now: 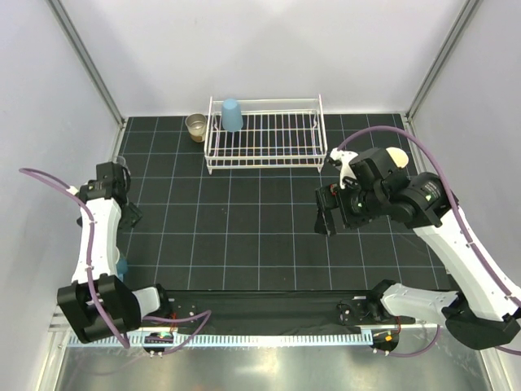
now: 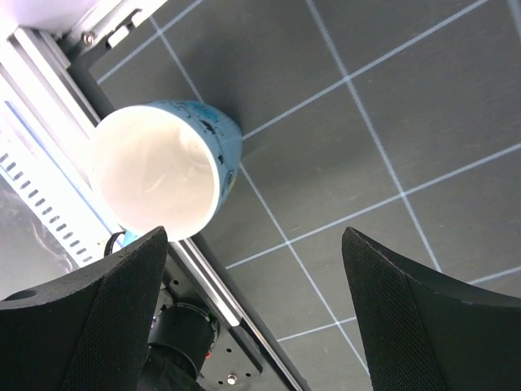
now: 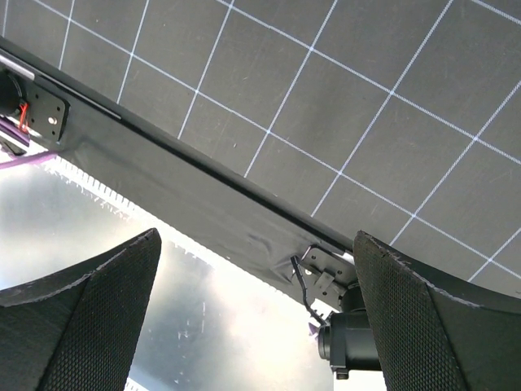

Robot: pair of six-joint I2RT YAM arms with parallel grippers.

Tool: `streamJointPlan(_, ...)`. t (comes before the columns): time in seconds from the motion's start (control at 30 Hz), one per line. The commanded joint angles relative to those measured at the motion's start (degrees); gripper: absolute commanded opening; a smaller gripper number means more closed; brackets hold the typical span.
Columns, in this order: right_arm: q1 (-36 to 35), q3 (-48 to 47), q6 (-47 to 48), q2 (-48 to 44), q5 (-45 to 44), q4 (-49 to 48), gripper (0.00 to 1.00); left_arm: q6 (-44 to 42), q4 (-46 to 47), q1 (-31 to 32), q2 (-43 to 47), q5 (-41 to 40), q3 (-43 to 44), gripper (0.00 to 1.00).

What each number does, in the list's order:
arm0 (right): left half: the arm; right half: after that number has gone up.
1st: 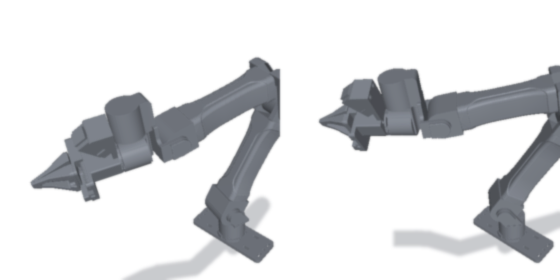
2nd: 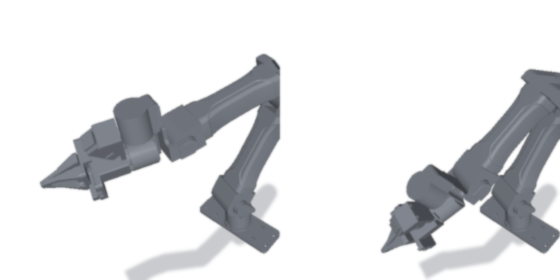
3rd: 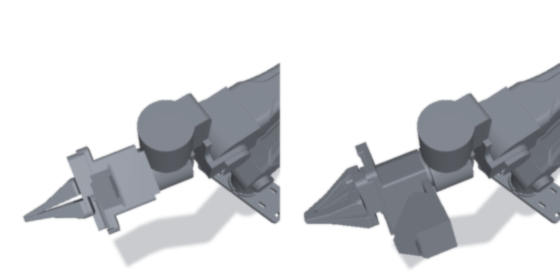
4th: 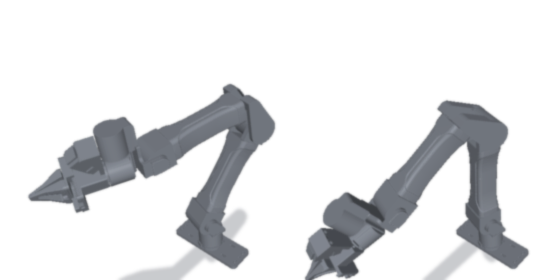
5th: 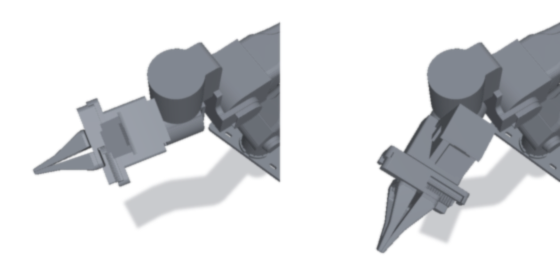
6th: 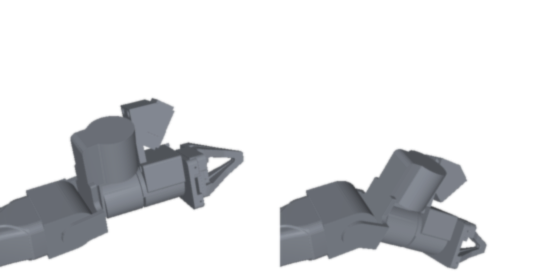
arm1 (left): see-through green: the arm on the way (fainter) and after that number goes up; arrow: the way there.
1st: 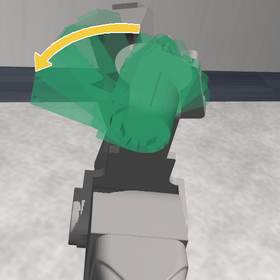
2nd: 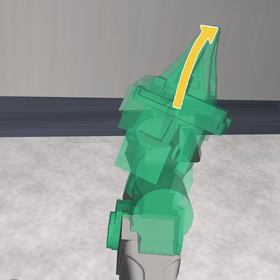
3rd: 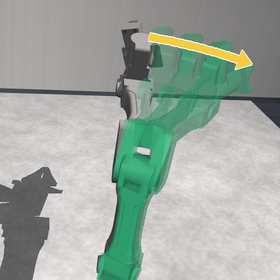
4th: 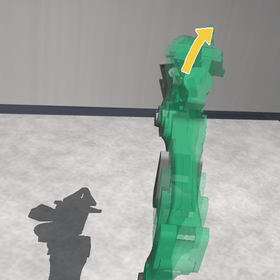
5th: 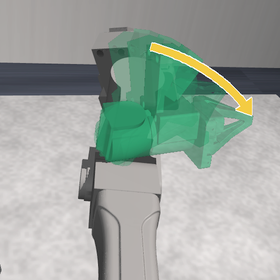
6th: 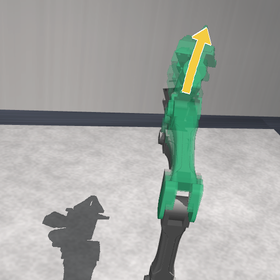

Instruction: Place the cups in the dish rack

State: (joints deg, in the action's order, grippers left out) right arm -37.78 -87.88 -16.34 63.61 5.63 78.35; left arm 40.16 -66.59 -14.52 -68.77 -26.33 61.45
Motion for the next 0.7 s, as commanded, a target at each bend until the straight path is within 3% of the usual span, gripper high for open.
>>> streamJointPlan(0.0,-1.50,-2.30,1.48,0.37,-1.58,2.86,1.00,0.09,2.25,-1.73,0.13,0.22,-1.33,0.85)
streamJointPlan(0.5,-4.76,-2.30,2.10,1.25,-4.04,2.25,1.00,2.29,1.11,-5.34,-5.58,-1.62,-1.07,0.82)
streamJointPlan(0.67,-5.37,-1.51,2.10,0.90,-4.84,2.34,1.00,0.27,3.92,-7.36,-7.51,0.04,-1.42,0.68)
